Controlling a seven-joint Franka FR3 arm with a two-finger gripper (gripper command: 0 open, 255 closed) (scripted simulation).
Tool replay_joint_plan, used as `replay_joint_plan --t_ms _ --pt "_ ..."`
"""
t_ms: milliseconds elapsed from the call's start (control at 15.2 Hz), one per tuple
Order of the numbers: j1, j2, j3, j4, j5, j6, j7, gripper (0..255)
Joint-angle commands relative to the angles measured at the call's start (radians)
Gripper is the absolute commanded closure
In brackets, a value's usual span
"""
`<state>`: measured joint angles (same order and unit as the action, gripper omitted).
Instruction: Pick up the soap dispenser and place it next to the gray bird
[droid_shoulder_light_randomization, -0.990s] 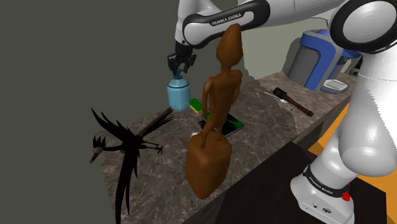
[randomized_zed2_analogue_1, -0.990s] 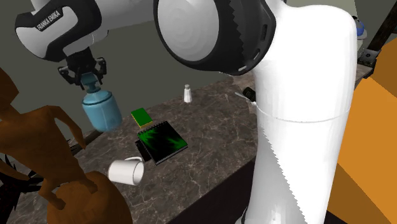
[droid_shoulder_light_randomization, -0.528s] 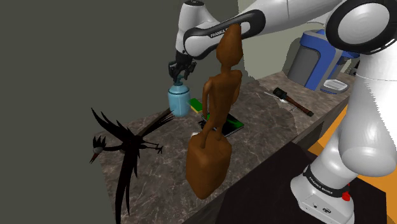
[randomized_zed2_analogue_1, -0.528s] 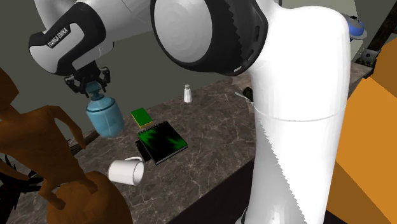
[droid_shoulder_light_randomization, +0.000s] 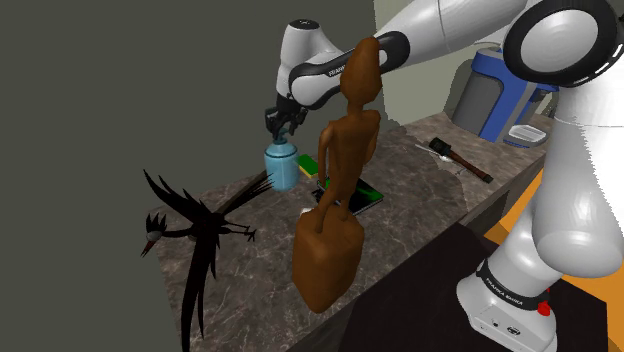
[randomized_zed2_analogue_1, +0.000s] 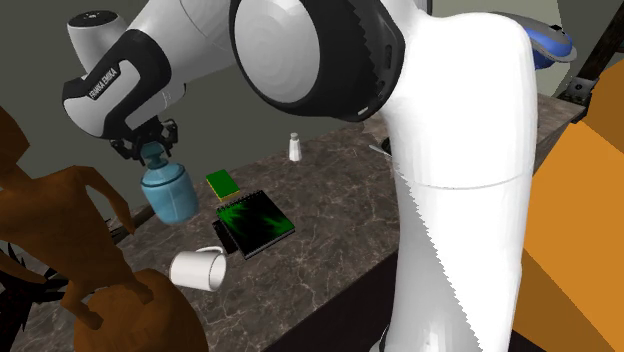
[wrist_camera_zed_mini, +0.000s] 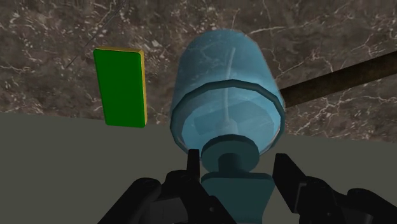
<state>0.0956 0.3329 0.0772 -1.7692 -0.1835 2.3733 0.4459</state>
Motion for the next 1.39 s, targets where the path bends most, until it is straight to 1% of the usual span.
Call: replay_joint_plan --t_ms 0,330,396,726,990,1320 --pt "0.000 0.001 0.000 0.000 0.000 0.002 0.001 255" --pt "0.000 0.001 0.000 0.000 0.000 0.002 0.001 255" --pt "0.000 0.000 0.000 -0.001 0.000 0.003 0.000 0" --pt "0.000 0.001 0.000 0.000 0.000 0.002 0.001 0" --pt "0.002 -0.083 0.009 0.005 0.015 -0.086 -0.009 0" --pt "0.002 -0.083 0.009 0.005 0.015 -0.086 -0.009 0"
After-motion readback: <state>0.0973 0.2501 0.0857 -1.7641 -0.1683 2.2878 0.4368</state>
